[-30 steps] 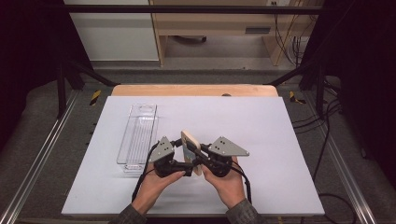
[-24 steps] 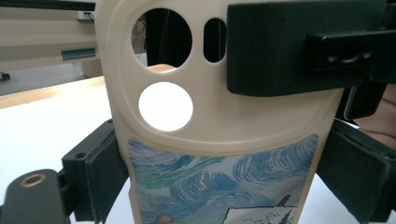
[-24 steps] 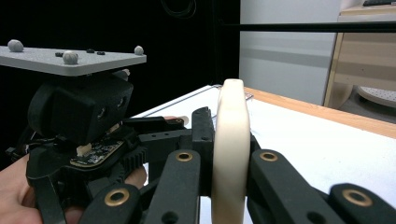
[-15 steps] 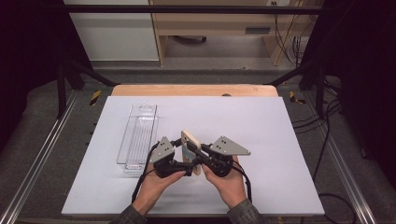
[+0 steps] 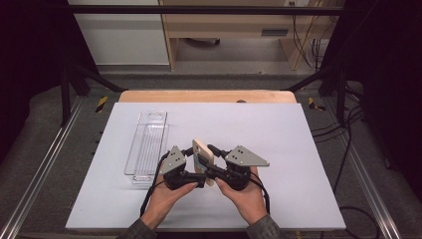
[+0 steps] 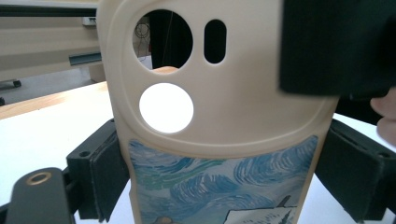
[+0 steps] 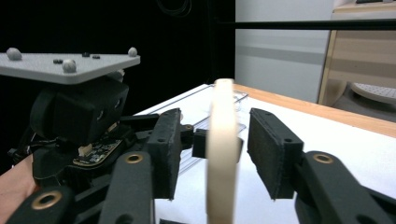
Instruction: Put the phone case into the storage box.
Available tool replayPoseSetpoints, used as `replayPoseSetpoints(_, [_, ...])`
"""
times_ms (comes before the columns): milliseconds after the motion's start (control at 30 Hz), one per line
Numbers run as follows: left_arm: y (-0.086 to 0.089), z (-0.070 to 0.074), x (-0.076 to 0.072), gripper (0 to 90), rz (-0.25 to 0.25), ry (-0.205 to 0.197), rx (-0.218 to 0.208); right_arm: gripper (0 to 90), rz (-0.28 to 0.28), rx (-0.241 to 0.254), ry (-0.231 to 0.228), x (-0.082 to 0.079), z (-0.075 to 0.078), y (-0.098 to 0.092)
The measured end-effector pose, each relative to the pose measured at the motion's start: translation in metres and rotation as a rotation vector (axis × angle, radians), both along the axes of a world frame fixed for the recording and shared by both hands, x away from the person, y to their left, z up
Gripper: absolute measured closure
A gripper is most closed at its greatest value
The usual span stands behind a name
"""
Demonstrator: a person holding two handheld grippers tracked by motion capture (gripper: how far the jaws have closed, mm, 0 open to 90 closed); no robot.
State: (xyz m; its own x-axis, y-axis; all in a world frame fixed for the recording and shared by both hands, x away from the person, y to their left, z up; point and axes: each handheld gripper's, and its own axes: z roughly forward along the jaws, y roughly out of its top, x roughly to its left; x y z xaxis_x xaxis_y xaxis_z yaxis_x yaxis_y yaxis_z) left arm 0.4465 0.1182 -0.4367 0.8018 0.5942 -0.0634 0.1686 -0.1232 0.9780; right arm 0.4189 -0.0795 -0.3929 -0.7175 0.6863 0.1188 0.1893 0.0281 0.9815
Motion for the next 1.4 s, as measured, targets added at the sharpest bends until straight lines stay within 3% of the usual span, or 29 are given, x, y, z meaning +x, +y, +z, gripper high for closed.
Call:
replayPoseSetpoints(433, [0.002,-0.002,0.001,11.1,0.019,-0.004,0.006,23.7,-0.089,0.006,-0.04,-0.007,0.013,-0.024])
replayPoseSetpoints(800, [0.002,-0.001,0.0,11.1,0.027,-0.013,0.009,8.4,-0.169,0.009,-0.037,-0.007,0.019,-0.046])
replayPoseSetpoints(1233, [0.0,0.0,-0.005,11.1,0.029,-0.023,0.002,4.0,-0.26,0.005,-0.045,-0.013,0.008,-0.078])
replayPoseSetpoints(1400, [0.002,0.003,-0.006,11.1,0.042,-0.031,-0.003,2.6,-0.287,-0.044,-0.054,-0.012,-0.007,-0.09])
